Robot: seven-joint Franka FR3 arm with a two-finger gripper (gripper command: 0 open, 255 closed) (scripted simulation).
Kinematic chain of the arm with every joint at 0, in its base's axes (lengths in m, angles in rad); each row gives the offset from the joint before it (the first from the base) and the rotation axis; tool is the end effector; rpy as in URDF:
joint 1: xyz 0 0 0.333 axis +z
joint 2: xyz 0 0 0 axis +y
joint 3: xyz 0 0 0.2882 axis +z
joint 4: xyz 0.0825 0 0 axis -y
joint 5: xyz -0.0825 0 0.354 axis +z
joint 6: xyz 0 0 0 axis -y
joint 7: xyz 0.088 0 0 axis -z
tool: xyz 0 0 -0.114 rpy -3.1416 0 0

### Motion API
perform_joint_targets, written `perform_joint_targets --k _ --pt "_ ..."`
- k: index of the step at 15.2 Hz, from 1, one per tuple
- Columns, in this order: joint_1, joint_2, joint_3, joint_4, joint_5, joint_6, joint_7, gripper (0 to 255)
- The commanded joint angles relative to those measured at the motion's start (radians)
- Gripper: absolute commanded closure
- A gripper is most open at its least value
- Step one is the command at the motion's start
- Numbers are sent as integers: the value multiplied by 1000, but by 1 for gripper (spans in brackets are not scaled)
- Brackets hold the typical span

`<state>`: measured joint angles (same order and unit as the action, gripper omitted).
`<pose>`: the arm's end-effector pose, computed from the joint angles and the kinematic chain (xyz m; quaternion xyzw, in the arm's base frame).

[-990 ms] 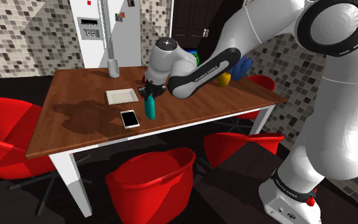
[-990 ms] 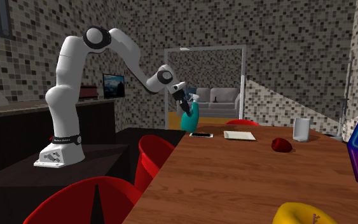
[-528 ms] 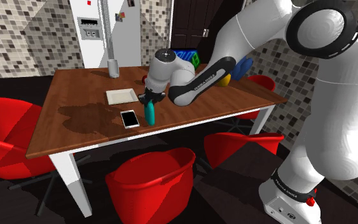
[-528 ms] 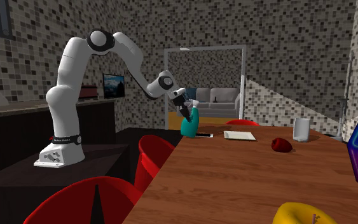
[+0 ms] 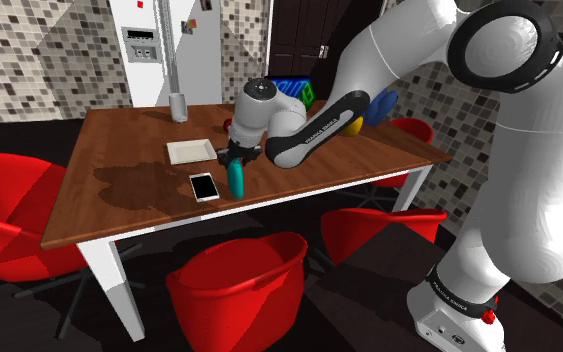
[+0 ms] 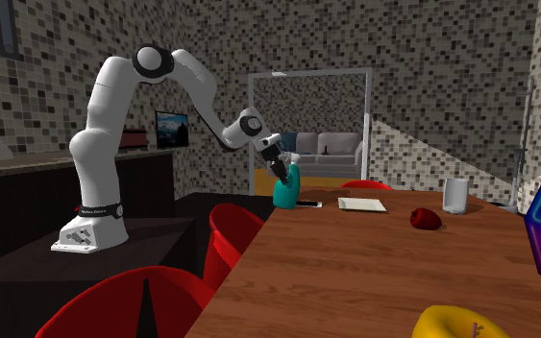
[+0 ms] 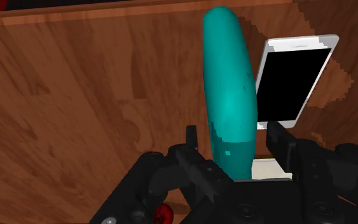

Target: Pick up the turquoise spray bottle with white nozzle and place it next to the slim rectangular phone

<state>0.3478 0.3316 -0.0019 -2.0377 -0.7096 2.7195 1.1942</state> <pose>0.5513 0.2220 0.3001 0.9598 -0.1181 0.2534 0.0268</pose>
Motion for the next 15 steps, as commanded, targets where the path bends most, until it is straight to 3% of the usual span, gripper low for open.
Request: perform_joint_targets --k 1,5,9,15 --pt "0 0 0 0 0 0 0 0" --pt "0 0 0 0 0 0 0 0" --pt "2 -125 33 -61 54 -69 -40 0" --pt "3 -125 33 -61 55 -68 -40 0"
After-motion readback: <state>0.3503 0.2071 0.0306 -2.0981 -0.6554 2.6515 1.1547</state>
